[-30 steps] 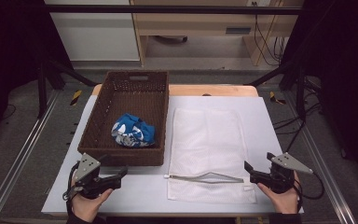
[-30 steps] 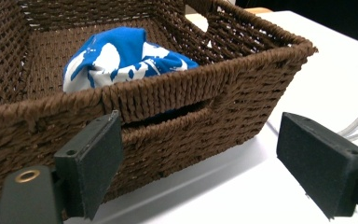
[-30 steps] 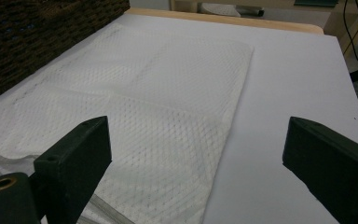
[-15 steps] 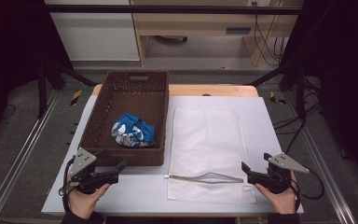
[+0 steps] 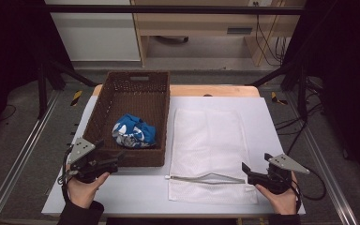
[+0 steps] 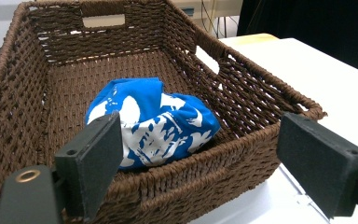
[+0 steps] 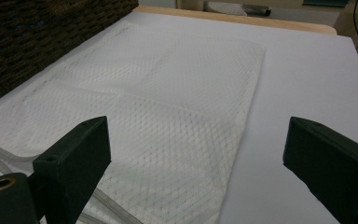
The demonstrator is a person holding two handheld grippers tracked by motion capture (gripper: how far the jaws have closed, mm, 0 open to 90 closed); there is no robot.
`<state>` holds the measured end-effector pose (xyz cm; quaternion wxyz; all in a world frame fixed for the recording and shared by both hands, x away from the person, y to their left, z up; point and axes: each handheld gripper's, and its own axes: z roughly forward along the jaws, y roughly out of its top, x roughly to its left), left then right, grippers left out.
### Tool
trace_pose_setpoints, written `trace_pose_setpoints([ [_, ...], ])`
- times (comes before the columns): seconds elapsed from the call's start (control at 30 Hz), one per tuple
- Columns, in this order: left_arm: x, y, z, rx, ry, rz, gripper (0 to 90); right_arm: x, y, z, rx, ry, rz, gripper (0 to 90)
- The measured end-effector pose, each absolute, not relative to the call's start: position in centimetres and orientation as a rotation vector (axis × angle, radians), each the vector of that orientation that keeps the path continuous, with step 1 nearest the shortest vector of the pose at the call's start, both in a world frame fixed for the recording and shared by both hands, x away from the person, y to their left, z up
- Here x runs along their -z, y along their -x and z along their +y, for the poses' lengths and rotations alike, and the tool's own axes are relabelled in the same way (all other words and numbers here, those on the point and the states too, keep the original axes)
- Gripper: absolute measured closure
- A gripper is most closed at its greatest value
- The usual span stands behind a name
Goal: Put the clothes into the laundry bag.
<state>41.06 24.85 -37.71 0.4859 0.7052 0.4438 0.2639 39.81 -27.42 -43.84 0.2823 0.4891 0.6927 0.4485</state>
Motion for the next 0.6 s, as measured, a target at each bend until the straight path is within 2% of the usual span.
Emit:
trace_pose_setpoints([
  [0.6,36.5,-44.6,24.1,-0.695,-1.731,1.118,15.0,44.0,-39.9,-27.2,-1.197,-1.304,1.871,7.8],
])
